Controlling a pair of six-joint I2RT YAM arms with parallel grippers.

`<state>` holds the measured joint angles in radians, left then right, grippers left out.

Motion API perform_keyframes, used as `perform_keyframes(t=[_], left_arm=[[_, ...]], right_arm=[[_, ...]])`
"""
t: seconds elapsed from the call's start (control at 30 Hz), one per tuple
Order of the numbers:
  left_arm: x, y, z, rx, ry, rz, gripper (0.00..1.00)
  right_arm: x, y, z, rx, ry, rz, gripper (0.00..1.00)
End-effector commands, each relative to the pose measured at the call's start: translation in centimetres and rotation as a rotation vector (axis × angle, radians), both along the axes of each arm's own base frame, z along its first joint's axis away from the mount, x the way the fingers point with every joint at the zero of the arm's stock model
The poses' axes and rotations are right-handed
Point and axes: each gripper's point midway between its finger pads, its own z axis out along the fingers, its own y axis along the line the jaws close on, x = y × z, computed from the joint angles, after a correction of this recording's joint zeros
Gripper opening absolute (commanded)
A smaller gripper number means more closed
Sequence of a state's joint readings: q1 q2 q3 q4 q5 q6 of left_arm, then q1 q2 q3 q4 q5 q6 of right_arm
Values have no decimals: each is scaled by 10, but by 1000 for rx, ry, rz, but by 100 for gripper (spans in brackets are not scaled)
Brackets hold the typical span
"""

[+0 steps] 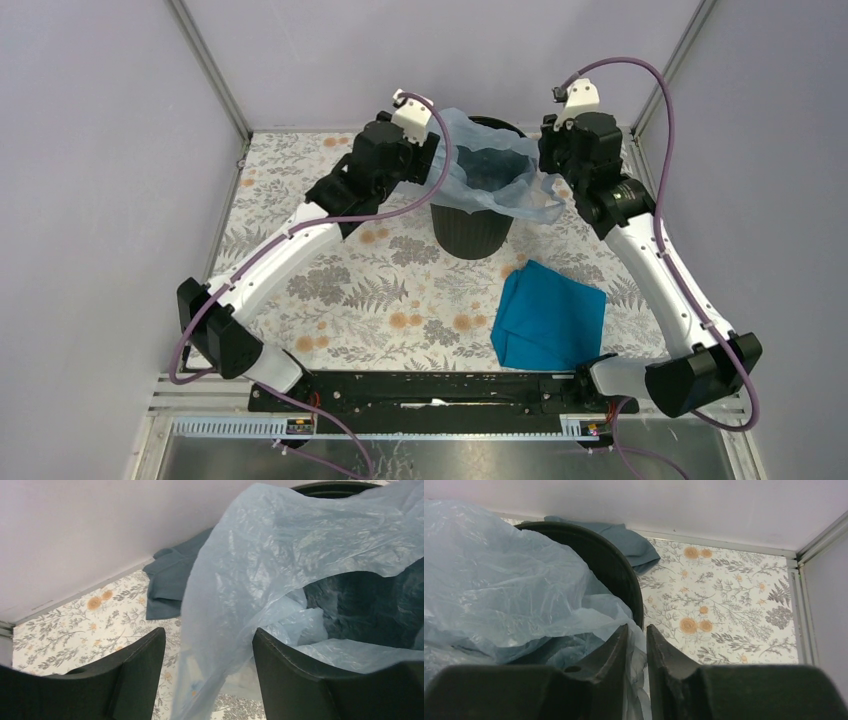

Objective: Put the trash bags into the trash bin

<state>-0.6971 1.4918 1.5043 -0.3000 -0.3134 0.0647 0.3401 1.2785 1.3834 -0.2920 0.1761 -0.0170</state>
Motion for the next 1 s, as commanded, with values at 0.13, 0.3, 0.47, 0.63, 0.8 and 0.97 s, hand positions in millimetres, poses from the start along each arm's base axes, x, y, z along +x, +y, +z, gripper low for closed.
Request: perform_keyframes(t=[0.13,0.3,0.47,0.63,0.8,0.97], left_arm=[[22,8,25,-38,-27,17,76],[18,-3,33,-107,9,-70,99],[5,-16,54,-158,-28,-178,99],[3,-24,67,-102,-149,-268,99],[12,-31,56,-55,-172,-288,99],[13,-39,50,-34,-209,-339,99]], right_arm=[[27,1,14,32,-57,-19,12],[28,6,13,39,-50,10,10],[26,6,14,44,-53,21,10],[27,8,16,80,-51,24,10],[28,8,16,87,-49,28,10],[28,9,17,100,-50,33,10]])
